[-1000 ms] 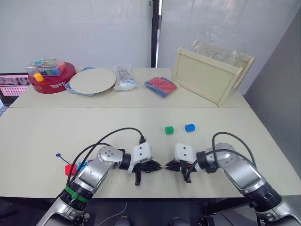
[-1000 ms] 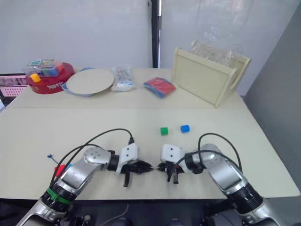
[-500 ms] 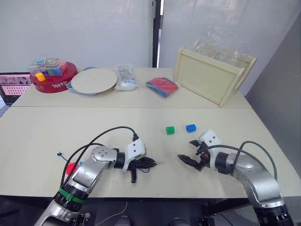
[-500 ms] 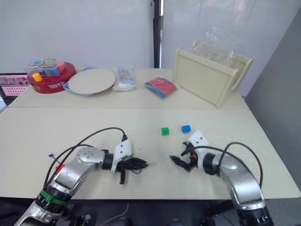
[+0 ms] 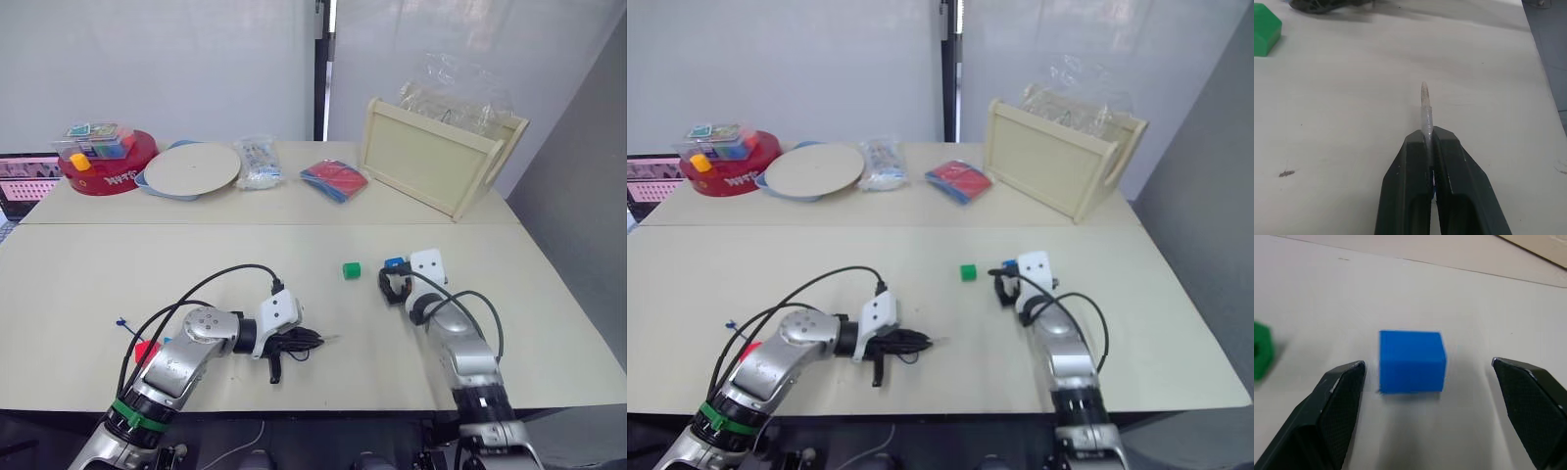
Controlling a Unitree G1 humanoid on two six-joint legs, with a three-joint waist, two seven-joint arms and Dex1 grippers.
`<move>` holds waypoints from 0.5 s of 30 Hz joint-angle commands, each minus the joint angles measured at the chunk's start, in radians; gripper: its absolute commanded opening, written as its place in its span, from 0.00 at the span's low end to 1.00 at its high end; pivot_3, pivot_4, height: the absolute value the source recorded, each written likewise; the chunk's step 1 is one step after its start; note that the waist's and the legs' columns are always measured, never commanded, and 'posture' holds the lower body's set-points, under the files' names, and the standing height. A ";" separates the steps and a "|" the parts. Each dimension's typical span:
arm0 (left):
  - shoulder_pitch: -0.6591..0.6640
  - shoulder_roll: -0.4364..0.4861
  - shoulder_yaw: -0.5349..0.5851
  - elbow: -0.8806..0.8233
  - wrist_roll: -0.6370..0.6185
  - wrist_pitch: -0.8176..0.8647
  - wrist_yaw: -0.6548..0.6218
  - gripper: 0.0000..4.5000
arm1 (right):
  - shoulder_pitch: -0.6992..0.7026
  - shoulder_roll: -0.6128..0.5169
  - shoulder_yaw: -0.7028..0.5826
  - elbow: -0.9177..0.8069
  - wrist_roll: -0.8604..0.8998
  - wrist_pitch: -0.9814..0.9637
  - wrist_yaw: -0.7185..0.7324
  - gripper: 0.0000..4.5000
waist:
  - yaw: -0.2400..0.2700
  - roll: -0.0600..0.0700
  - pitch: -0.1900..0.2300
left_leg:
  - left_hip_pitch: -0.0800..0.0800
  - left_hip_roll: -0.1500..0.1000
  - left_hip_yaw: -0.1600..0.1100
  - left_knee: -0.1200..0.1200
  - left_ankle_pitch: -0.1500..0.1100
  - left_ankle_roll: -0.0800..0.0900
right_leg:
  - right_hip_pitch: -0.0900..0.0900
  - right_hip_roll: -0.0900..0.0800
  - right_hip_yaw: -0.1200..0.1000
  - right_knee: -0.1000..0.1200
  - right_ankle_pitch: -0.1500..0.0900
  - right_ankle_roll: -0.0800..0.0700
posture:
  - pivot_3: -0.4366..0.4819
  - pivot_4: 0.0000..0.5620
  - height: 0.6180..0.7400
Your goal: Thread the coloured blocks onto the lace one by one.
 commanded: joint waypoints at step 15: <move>-0.016 0.012 0.021 -0.016 -0.010 -0.006 0.003 0.00 | 0.113 0.067 -0.028 -0.206 0.100 0.015 0.015 0.27 | 0.003 0.001 0.000 | 0.000 0.000 0.000 -0.001 0.000 0.000 | 0.000 0.000 0.000 0.000 0.000 0.000 | 0.48 0.27 1.00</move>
